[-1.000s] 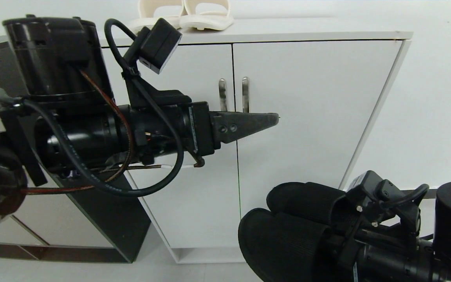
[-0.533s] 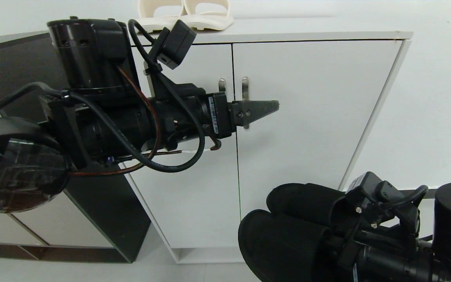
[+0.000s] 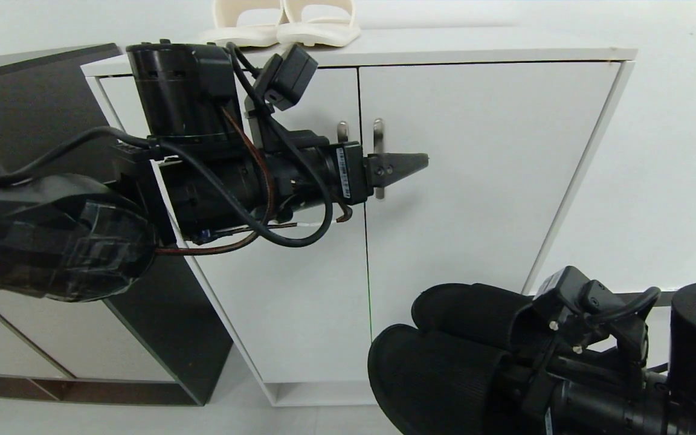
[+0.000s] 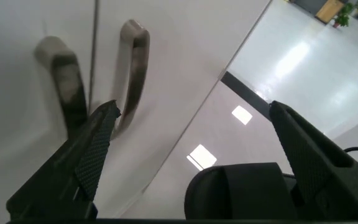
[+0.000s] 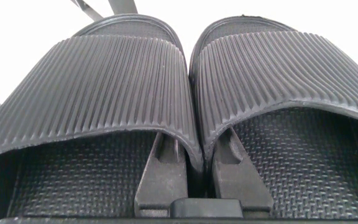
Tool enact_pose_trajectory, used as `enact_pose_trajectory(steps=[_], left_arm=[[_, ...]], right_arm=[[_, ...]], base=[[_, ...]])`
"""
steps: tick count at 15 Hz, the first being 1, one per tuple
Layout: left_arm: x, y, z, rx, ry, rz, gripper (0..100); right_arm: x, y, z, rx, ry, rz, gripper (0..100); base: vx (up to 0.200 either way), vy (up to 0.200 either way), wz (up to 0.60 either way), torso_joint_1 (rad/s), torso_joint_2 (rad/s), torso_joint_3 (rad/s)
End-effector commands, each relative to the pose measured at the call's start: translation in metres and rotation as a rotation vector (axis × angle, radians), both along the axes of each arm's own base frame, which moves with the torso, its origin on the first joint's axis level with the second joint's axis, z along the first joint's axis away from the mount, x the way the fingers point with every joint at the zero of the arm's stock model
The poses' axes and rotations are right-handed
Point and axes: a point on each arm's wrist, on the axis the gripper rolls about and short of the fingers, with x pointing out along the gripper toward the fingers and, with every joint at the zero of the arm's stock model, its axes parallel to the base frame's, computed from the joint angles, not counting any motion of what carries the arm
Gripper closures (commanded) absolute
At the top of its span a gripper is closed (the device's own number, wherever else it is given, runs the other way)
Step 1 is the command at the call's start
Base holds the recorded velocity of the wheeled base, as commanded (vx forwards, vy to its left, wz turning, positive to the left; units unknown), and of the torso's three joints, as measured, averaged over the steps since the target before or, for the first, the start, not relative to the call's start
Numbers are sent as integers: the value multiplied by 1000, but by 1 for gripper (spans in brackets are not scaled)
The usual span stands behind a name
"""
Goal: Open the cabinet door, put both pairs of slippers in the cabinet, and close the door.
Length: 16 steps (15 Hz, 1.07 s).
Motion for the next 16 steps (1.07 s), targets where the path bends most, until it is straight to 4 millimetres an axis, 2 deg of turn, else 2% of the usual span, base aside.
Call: enact_pose_trajectory(steps=[1,7,8,13,16], left_arm=[[10,-6,-7,11,16,4,0],[22,-15,-11,12,20,0,0],[22,-15,-10,11,19,0,100],[19,-13,-7,3,12,0,100],[1,-14,-8,10,22,-32,100]], right_arm=[[0,0,1,3,-2,0,100],[-2,0,-1,-1,1,6,100],[-2,0,-1,-2,2,8,100],[-4,0,-3,-10,9,13,100],[-8,-1,-7,-15,31,64,100]], base=[[0,0,0,0,0,0],[0,0,0,0,0,0],[0,0,0,0,0,0],[0,0,0,0,0,0],[0,0,0,0,0,0]])
